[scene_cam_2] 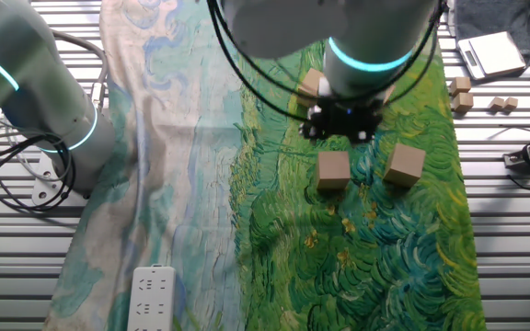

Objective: Stack the blocks into a pyramid shape

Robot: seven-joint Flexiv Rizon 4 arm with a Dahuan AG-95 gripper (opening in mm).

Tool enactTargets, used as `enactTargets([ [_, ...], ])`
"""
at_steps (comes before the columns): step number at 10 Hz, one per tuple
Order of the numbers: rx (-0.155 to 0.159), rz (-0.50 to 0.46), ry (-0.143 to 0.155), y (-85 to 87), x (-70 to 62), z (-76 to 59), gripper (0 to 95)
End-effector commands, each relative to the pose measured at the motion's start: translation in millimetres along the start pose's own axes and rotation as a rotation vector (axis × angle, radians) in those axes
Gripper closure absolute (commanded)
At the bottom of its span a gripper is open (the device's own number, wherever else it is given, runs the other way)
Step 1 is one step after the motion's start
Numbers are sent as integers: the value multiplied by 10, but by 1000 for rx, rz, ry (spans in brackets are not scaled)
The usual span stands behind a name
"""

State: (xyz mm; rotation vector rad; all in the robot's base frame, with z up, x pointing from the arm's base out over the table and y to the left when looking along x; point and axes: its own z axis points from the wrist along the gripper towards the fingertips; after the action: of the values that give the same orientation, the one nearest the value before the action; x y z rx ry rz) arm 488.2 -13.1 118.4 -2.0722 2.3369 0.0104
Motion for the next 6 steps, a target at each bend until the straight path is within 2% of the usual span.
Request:
enactTargets([
  [1,-2,47,7,-4,-188,10,950],
  [6,-3,121,6,63,-552,217,950],
])
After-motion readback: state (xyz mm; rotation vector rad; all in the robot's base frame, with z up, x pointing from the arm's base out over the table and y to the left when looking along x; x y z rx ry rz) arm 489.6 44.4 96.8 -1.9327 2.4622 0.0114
